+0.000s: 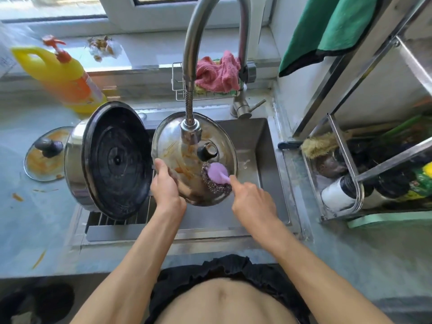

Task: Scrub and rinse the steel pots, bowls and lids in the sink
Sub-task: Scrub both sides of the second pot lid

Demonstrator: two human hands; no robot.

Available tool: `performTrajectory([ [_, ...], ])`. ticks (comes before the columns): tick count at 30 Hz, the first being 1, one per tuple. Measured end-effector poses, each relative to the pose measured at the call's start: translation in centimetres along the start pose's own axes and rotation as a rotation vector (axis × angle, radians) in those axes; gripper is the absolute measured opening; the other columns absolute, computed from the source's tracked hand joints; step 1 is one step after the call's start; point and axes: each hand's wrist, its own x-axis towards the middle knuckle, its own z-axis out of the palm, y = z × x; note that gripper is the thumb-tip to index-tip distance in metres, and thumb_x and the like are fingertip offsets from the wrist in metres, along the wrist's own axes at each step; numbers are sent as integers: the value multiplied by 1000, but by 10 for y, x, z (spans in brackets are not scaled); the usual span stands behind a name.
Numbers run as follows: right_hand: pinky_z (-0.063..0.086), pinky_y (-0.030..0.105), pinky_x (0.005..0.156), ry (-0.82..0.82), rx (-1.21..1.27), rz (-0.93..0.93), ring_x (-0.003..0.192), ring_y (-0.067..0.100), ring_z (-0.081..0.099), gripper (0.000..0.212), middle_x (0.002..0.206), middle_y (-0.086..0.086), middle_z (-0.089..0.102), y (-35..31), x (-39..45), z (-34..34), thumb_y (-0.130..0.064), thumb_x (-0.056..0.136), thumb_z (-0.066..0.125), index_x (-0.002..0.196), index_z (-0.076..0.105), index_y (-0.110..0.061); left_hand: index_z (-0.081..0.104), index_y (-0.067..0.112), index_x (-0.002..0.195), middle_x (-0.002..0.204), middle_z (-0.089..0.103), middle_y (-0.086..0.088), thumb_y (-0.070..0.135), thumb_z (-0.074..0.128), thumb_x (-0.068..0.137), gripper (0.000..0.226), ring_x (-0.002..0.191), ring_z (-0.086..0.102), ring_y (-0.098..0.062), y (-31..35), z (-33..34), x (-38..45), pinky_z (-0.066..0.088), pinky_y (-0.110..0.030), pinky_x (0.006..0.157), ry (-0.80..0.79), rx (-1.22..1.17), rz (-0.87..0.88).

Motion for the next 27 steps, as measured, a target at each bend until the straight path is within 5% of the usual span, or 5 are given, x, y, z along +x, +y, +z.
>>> performTrajectory([
  [8,36,39,62,66,73,-6,86,37,63,52,96,12,62,-20,17,0,-10,97,38,142,35,-37,67,10,119,117,73,-13,39,42,108,39,113,69,-26,-11,-3,-2,52,-45,102,-182,151,57],
  [16,37,38,61,-24,67,-53,83,37,61,51,92,11,60,-11,12,4,-11,95,43,139,37,-36,65,4,112,105,73,-17,-2,40,101,29,91,72,-24,-16,-28,-8,61,-32,75,-406,217,-67],
  [20,44,38,66,26,153,85,91,39,62,43,98,15,64,3,22,0,-12,96,39,131,46,-36,63,-3,116,106,72,-21,-24,35,80,50,94,70,-29,-16,-30,-9,58,-38,82,-498,290,-85],
  [24,42,38,63,-12,144,-59,84,38,62,57,94,14,63,-15,17,5,-7,92,42,138,39,-41,66,-2,107,91,74,-19,-30,31,69,59,83,71,-31,-18,-24,-7,60,-35,68,-514,348,-76],
  [27,42,39,68,19,153,114,94,40,62,48,101,17,64,2,29,-1,-7,92,40,134,43,-32,68,-1,100,89,72,-19,-30,33,69,55,82,68,-33,-19,-26,-6,56,-37,69,-550,442,-42],
])
